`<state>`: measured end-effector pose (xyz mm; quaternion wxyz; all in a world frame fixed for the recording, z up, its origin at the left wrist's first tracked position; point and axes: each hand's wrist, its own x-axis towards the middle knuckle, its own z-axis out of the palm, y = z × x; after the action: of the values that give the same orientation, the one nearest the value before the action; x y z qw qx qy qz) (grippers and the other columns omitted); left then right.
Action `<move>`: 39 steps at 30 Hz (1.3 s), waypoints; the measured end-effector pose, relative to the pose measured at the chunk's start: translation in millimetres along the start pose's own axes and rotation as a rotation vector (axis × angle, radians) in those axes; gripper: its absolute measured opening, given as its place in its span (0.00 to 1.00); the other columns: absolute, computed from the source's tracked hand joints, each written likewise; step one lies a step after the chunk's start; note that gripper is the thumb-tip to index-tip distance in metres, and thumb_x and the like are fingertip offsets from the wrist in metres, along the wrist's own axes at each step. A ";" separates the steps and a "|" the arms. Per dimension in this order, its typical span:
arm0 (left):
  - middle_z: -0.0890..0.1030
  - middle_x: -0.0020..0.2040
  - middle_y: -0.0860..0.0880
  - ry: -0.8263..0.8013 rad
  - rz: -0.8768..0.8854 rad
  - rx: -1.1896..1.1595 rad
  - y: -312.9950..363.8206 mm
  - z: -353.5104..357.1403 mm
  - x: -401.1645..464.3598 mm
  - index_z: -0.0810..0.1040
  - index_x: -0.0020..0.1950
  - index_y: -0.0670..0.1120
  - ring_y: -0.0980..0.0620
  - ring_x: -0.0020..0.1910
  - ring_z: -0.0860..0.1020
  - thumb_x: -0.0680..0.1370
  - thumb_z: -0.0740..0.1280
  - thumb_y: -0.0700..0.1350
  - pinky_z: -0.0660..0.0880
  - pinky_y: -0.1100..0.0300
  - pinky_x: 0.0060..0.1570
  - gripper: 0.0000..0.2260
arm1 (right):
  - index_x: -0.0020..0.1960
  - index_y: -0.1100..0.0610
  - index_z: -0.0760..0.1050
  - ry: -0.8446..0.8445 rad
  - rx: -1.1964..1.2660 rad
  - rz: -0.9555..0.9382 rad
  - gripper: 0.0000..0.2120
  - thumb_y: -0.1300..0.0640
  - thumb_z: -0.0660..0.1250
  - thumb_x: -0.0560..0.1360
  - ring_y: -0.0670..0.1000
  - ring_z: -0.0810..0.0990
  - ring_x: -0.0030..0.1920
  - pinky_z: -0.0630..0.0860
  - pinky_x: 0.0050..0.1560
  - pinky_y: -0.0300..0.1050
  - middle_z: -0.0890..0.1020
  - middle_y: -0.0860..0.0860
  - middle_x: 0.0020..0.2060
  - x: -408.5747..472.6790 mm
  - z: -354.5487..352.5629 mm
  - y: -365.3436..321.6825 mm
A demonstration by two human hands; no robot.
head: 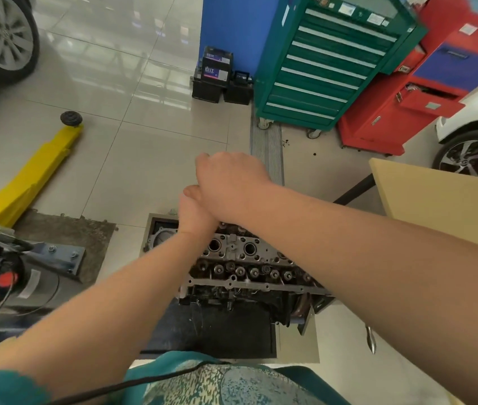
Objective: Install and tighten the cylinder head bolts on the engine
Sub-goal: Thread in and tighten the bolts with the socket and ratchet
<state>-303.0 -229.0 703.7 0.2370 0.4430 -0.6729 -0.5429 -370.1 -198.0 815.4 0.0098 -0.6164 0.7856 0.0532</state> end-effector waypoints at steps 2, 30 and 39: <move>0.77 0.35 0.58 -0.409 0.019 0.111 11.2 -28.2 17.5 0.68 0.44 0.56 0.68 0.33 0.79 0.80 0.67 0.30 0.73 0.76 0.33 0.21 | 0.53 0.54 0.71 -0.053 0.041 -0.120 0.07 0.50 0.62 0.82 0.54 0.73 0.39 0.59 0.29 0.46 0.64 0.47 0.34 -1.2 -4.0 9.3; 0.80 0.33 0.62 -0.027 0.205 -0.036 -31.9 -21.8 -17.9 0.75 0.40 0.68 0.63 0.29 0.74 0.75 0.67 0.42 0.66 0.68 0.27 0.17 | 0.57 0.60 0.72 -0.040 0.044 0.069 0.08 0.55 0.62 0.83 0.61 0.82 0.50 0.68 0.38 0.50 0.83 0.57 0.49 -3.8 2.6 -10.2; 0.84 0.45 0.36 -0.531 0.271 0.178 -32.8 -78.0 33.5 0.84 0.51 0.47 0.33 0.47 0.81 0.79 0.75 0.45 0.80 0.36 0.52 0.04 | 0.59 0.55 0.72 -0.132 -0.074 -0.329 0.11 0.55 0.68 0.78 0.54 0.71 0.42 0.67 0.39 0.51 0.71 0.50 0.43 -5.0 -12.9 10.8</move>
<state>-246.0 -298.8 690.7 0.0833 0.2111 -0.8092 -0.5420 -378.8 -191.9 829.5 0.0470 -0.7317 0.6693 0.1202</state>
